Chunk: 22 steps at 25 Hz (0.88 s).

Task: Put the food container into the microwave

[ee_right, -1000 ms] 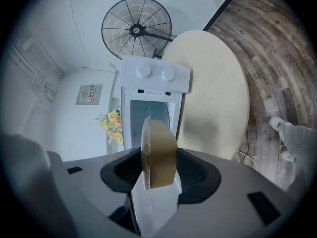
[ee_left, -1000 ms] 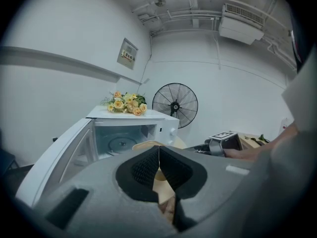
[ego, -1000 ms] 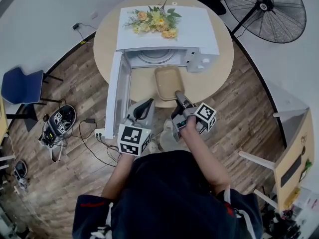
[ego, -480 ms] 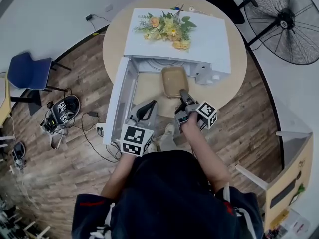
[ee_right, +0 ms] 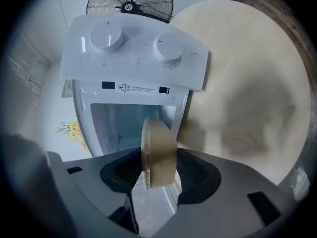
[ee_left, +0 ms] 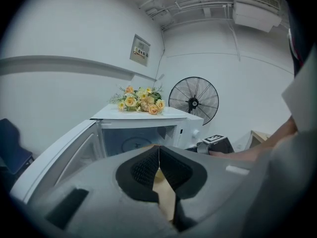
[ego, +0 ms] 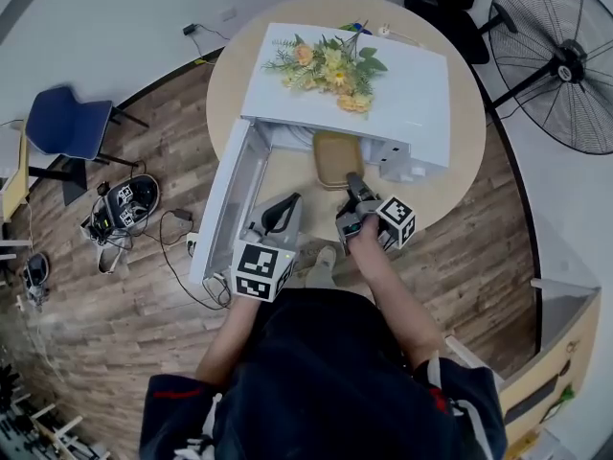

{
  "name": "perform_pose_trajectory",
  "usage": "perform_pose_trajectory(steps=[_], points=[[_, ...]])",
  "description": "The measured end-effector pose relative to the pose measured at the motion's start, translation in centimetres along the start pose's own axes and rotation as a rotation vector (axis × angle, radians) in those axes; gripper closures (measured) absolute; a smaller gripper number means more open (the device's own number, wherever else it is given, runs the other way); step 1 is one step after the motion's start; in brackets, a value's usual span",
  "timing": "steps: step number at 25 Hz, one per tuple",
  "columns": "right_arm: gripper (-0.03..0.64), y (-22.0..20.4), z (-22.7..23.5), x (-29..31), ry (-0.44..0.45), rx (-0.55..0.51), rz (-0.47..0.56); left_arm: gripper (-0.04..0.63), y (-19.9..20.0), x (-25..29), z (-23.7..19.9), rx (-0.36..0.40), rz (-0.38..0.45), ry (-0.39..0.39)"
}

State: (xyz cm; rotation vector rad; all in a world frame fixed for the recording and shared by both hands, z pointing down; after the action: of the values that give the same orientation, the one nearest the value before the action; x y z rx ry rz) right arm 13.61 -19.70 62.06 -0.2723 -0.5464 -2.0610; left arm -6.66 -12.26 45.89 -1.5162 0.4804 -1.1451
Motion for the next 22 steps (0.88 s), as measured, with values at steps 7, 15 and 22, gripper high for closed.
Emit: perform_pose_trajectory(steps=[7, 15, 22], points=[[0.405, 0.3, -0.1, 1.2, 0.01, 0.0, -0.01, 0.577, 0.6, 1.2, -0.1, 0.004, -0.008, 0.0], [0.407, -0.1, -0.1, 2.5, 0.016, 0.01, 0.049, 0.577, 0.9, 1.5, -1.5, 0.019, -0.014, -0.041], [0.407, -0.5, -0.2, 3.8, 0.028, 0.029, 0.121, 0.577, 0.6, 1.9, -3.3, 0.031, -0.024, -0.115]])
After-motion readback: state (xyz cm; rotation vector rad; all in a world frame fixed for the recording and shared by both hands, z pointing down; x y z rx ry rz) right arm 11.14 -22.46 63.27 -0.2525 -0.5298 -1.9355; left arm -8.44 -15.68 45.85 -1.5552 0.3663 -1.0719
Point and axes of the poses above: the fingertips, and each gripper's own axes: x forward along the fingers, z to its right, y out of its top, the point moved 8 cm from there along -x, backward along the fingers, and after that the axes turned 13 degrees about x, right-handed, at the moved point
